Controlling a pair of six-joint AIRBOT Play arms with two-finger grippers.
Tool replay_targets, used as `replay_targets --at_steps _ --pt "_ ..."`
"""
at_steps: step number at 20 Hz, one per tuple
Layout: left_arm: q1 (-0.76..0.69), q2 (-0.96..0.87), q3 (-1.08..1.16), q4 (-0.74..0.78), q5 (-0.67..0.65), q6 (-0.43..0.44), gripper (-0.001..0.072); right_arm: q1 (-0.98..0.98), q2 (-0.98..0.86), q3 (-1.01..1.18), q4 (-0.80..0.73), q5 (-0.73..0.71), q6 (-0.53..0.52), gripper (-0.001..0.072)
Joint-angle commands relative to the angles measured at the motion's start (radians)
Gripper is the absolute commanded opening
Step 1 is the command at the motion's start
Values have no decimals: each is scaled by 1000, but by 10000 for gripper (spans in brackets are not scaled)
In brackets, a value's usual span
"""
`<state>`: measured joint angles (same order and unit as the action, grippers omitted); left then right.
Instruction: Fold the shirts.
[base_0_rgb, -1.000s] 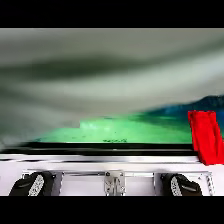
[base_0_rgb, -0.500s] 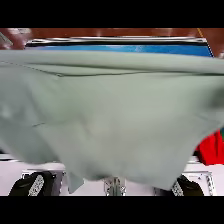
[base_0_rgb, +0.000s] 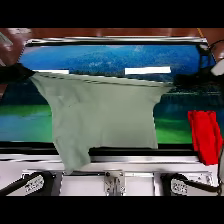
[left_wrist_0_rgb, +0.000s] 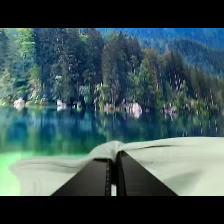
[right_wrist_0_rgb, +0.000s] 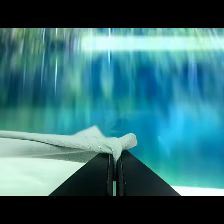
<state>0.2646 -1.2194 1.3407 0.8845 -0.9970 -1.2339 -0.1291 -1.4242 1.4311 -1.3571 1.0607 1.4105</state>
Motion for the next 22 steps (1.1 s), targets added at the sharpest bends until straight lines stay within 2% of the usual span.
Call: replay_targets --at_steps 1,4,6,9,12,13,14,16,17,18,20,22 --pt "-45 -246 -22 -168 309 72 40 61 -192 -24 106 -470 56 59" --pt "-96 -359 -22 -171 495 74 40 95 -273 -24 148 -705 56 59" --pt "-127 -409 -22 -171 592 74 40 114 -320 -24 147 -785 55 60" --pt "-150 -462 -22 -171 659 74 40 125 -368 -24 148 -792 55 59" --pt "-138 -483 -22 -166 629 76 41 123 -372 -24 147 -717 56 60" --pt "-129 -481 -21 -166 582 105 40 119 -365 -24 148 -679 56 60" --pt "-114 -478 -10 -158 486 146 40 116 -352 -24 145 -621 56 60" --pt "-83 -478 31 -88 249 158 40 105 -327 -23 145 -460 56 60" --pt "-69 -478 48 -17 127 129 40 100 -324 -24 142 -371 56 59" --pt "-58 -478 58 78 31 63 40 99 -327 -24 143 -284 56 59" --pt "-48 -483 57 253 -99 -69 39 99 -336 -24 139 -188 56 59" --pt "-46 -492 57 310 -174 -98 40 99 -337 -24 122 -168 82 59"
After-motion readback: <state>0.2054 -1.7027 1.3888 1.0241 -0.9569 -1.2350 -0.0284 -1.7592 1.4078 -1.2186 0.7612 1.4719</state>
